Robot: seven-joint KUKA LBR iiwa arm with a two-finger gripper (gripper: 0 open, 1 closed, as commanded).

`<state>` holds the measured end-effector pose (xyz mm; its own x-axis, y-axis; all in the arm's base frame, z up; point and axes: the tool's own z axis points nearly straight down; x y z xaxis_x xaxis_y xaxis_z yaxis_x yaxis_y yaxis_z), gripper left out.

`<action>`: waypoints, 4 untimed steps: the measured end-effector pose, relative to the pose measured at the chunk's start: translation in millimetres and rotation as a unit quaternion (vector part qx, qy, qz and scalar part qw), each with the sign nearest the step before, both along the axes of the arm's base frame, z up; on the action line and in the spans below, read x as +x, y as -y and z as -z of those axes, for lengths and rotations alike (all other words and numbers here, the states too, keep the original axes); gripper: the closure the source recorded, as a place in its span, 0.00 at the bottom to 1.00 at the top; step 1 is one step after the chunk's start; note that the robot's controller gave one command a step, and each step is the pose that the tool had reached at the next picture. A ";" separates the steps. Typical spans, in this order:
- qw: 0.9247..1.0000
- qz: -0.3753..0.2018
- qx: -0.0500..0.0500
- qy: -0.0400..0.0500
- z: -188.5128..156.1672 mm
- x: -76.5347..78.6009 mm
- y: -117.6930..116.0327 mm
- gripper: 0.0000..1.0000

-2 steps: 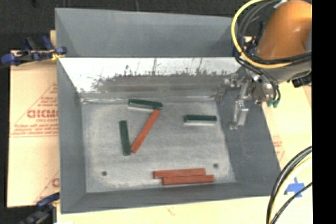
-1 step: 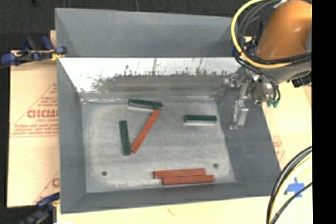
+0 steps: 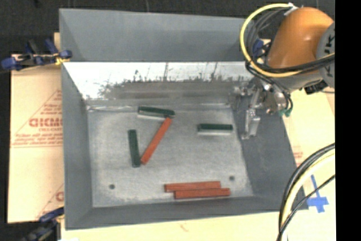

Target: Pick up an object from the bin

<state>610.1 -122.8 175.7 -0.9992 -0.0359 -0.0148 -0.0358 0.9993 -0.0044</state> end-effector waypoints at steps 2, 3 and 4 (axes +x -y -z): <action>0.984 -0.176 -0.001 -0.004 103.6 -10.3 -18.9 1.00; 0.984 -0.177 -0.001 -0.004 103.6 -10.3 -18.9 1.00; 0.988 -0.151 0.000 -0.005 -14.3 -23.5 36.1 1.00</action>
Offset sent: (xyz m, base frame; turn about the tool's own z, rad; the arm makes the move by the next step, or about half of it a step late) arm -0.0125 0.0207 -0.1057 -0.3555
